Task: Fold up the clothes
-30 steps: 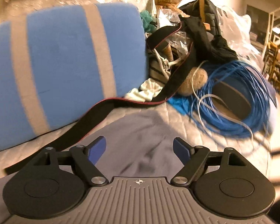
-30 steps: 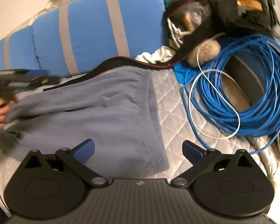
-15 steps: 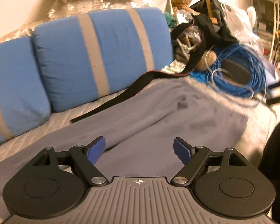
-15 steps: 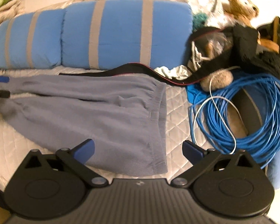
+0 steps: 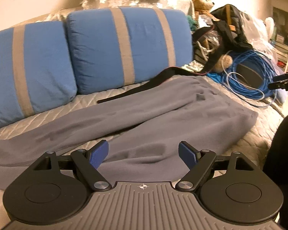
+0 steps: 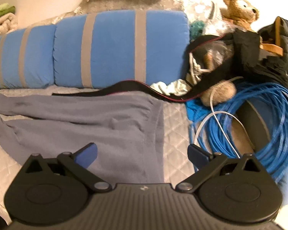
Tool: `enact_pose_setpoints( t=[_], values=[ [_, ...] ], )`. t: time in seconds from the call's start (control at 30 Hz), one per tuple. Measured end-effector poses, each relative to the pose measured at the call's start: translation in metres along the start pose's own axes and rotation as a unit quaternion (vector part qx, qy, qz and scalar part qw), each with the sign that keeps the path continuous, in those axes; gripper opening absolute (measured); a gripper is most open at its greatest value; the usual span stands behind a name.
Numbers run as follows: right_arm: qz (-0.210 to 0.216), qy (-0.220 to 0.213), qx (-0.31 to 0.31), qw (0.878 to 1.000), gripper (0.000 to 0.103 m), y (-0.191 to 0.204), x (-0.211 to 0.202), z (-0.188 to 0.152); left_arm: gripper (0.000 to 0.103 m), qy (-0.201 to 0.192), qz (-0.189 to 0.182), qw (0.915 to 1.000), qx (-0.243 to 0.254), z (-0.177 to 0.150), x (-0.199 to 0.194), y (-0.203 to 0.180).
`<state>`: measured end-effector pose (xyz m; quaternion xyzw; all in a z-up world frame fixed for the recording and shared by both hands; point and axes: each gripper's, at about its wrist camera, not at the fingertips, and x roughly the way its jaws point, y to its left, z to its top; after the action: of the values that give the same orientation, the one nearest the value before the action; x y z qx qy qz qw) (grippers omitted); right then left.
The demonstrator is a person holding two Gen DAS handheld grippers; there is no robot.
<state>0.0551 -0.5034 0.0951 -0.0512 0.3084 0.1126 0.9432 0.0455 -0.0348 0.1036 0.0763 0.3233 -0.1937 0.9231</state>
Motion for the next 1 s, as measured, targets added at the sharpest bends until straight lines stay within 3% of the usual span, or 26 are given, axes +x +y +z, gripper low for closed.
enact_pose_setpoints(
  t=[0.17,0.43,0.57,0.63,0.77,1.0],
  values=[
    [0.01,-0.034,-0.044,0.998,0.103,-0.002,0.02,0.011,0.08,-0.009,0.004,0.9999,-0.006,0.002,-0.013,0.009],
    [-0.043,-0.061,-0.043,0.996,0.103,-0.011,0.058,0.026,0.08,-0.029,0.034,0.9989,-0.018,0.006,-0.041,0.02],
    [-0.122,-0.036,-0.006,0.992,0.103,-0.026,0.074,0.025,0.08,-0.04,0.035,0.9973,-0.05,0.0,-0.063,0.018],
    [-0.159,-0.04,0.016,0.986,0.103,-0.032,0.068,0.024,0.08,-0.043,0.032,0.9967,-0.062,-0.004,-0.078,0.014],
    [-0.17,-0.059,0.013,0.984,0.103,-0.033,0.045,0.022,0.08,-0.061,0.028,0.9959,-0.061,-0.009,-0.111,0.004],
    [-0.159,-0.062,-0.115,0.979,0.103,-0.028,0.008,-0.006,0.08,-0.089,0.032,0.9945,-0.046,-0.016,-0.154,-0.01]
  ],
)
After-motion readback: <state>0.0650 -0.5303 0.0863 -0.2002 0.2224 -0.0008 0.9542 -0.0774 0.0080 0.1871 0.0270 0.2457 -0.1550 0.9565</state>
